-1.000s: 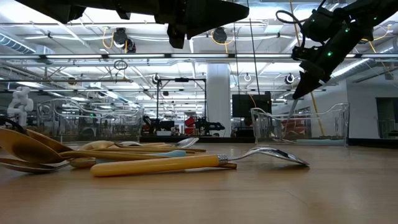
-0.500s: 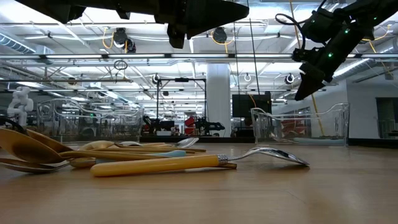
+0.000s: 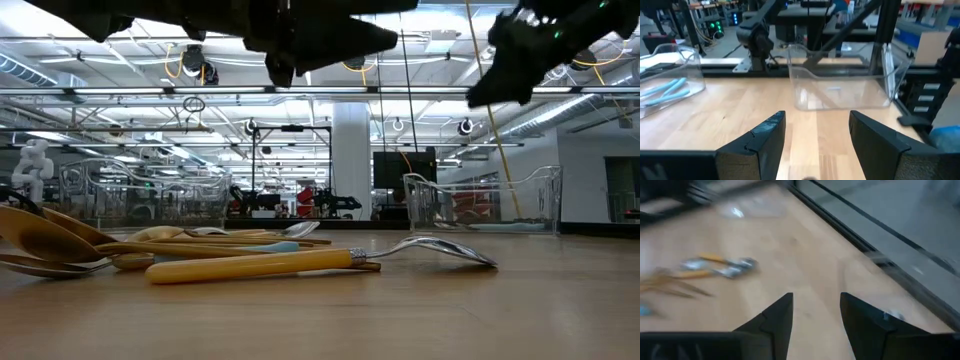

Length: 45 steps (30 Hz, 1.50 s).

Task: Sort silverware by color (type)
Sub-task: Put the yellow spoon into the top left transparent bin

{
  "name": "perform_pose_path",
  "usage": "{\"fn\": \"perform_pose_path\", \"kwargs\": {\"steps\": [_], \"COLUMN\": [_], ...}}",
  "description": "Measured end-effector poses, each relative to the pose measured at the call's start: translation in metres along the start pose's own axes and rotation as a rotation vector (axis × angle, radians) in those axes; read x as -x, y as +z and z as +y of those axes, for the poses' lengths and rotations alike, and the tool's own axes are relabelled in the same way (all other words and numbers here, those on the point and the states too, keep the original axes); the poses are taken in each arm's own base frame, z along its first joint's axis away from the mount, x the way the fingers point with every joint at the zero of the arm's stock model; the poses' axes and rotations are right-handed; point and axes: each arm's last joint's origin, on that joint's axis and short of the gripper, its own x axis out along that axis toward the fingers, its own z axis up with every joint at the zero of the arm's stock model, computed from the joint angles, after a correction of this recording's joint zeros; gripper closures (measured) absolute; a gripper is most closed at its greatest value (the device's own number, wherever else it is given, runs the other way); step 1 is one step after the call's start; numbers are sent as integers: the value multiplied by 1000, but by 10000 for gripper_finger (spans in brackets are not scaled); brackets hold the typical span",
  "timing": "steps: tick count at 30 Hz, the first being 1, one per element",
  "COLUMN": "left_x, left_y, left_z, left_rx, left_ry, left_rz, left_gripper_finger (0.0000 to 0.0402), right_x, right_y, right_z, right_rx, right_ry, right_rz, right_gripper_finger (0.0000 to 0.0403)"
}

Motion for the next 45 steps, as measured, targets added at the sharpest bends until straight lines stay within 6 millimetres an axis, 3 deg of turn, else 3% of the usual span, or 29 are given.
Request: {"fn": "perform_pose_path", "kwargs": {"steps": [4, 9, 16, 25, 38, 45], "left_x": [0, 1, 3, 7, 18, 23], "left_y": [-8, -18, -25, -34, -36, -34], "left_z": [1, 2, 3, 4, -20, -39], "left_rx": [-21, -30, -1, 57, 176, 154], "left_ry": [5, 17, 31, 78, 34, 54], "left_rz": [74, 173, 240, 325, 325, 341], "left_gripper_finger": [183, 183, 183, 183, 183, 186], "right_x": [12, 12, 2, -18, -38, -42], "right_y": [3, 3, 1, -16, -48, -62], "right_z": [18, 41, 71, 117, 185, 207], "right_rx": [2, 11, 105, 255, 364, 406], "right_ry": [133, 280, 371, 445, 512, 515], "right_rz": [-49, -40, -13, 95, 95, 51], "right_gripper_finger": [243, 243, 243, 243, 243, 243]}}
